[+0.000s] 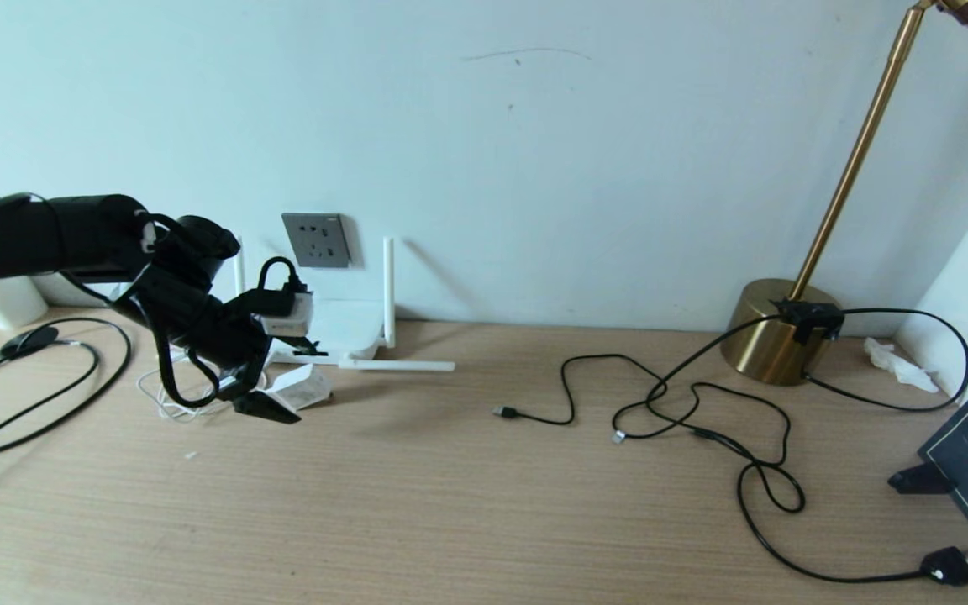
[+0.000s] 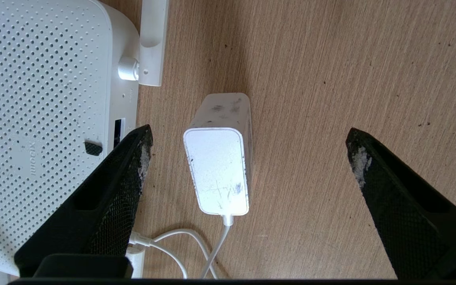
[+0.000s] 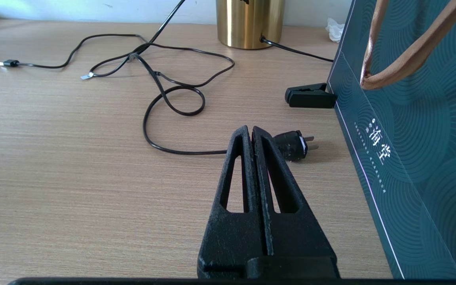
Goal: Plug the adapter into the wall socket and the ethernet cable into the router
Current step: Pick up plug
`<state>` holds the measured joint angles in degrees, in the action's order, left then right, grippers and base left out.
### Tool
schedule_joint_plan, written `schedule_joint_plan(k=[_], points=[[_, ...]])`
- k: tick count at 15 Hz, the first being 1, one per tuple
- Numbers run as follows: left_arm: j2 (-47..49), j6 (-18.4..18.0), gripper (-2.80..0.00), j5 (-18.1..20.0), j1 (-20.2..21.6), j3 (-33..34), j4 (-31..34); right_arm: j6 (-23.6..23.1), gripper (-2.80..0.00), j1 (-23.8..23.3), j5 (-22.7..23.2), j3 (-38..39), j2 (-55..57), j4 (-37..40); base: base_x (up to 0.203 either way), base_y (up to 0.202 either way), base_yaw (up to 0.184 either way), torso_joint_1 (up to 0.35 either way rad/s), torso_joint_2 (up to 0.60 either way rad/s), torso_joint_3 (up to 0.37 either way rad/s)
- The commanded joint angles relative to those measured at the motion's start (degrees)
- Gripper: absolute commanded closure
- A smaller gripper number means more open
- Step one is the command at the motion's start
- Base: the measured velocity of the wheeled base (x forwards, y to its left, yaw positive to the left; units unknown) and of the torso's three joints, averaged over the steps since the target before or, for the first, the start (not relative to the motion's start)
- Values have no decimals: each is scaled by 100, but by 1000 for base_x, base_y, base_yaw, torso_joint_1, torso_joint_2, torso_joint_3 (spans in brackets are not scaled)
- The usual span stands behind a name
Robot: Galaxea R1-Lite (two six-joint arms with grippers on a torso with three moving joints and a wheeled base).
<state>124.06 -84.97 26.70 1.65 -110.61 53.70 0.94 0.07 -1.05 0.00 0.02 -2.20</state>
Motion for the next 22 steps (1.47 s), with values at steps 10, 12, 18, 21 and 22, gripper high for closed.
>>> schedule_joint_plan(k=[10, 12, 18, 21, 22], points=[[109, -55, -280, -6, -15, 136, 44, 3, 0, 1, -1, 62, -2, 0, 0, 0, 0, 0, 0, 0], [118, -55, -280, -33, -24, 136, 44, 3, 0, 1, -1, 62, -2, 0, 0, 0, 0, 0, 0, 0], [206, -55, -280, -68, -42, 127, 44, 3, 0, 1, -1, 62, -2, 0, 0, 0, 0, 0, 0, 0], [232, -59, -280, -68, -42, 127, 44, 3, 0, 1, -1, 62, -2, 0, 0, 0, 0, 0, 0, 0], [232, -64, -280, -68, -42, 127, 48, 3, 0, 1, -1, 62, -2, 0, 0, 0, 0, 0, 0, 0]])
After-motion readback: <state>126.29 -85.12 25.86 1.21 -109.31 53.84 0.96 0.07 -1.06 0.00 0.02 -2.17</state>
